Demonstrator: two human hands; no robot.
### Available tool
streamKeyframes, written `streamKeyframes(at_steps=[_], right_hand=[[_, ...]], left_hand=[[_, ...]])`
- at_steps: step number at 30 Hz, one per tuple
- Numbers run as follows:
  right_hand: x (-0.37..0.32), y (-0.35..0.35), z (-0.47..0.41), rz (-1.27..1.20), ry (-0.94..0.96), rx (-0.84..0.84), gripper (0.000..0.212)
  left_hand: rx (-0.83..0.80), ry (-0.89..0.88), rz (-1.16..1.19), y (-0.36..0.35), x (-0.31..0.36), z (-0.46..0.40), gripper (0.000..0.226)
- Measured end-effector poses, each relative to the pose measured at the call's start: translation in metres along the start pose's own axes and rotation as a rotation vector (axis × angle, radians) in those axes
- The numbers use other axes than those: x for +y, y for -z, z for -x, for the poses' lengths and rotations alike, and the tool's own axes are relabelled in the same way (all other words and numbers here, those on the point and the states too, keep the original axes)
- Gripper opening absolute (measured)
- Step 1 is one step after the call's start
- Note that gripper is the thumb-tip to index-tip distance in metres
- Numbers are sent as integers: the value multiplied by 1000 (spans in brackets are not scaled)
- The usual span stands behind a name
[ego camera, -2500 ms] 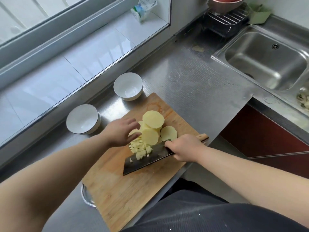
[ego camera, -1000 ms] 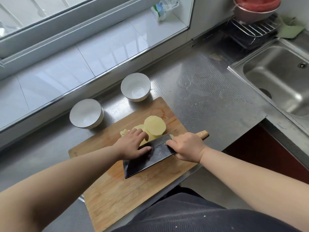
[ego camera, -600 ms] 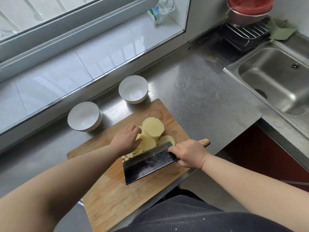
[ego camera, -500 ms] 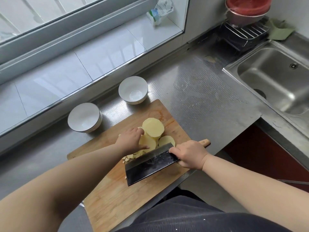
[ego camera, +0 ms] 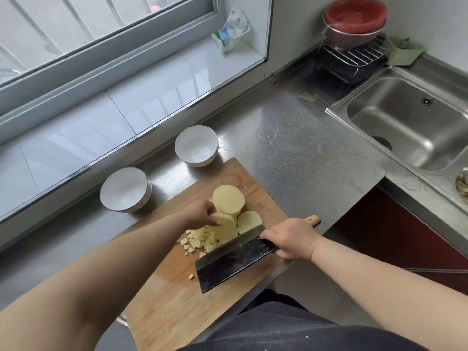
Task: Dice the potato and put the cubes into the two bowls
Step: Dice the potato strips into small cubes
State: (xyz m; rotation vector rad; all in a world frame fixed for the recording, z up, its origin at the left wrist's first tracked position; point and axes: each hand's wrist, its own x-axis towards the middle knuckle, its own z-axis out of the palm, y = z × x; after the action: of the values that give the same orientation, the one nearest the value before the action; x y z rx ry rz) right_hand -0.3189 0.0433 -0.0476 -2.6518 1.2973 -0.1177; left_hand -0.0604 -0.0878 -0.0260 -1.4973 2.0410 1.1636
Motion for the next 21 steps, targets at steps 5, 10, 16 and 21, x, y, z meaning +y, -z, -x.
streamKeyframes(at_steps=[5, 10, 16, 21], right_hand=[[1, 3, 4, -15, -14, 26, 35], [2, 4, 11, -52, -59, 63, 34], [5, 4, 19, -86, -125, 125, 35], [10, -4, 26, -123, -179, 95, 31]], left_hand=[[-32, 4, 272, 40, 12, -2, 16], [92, -11, 193, 39, 28, -24, 24], [299, -2, -280, 22, 38, -32, 52], [225, -367, -640, 29, 41, -39, 61]])
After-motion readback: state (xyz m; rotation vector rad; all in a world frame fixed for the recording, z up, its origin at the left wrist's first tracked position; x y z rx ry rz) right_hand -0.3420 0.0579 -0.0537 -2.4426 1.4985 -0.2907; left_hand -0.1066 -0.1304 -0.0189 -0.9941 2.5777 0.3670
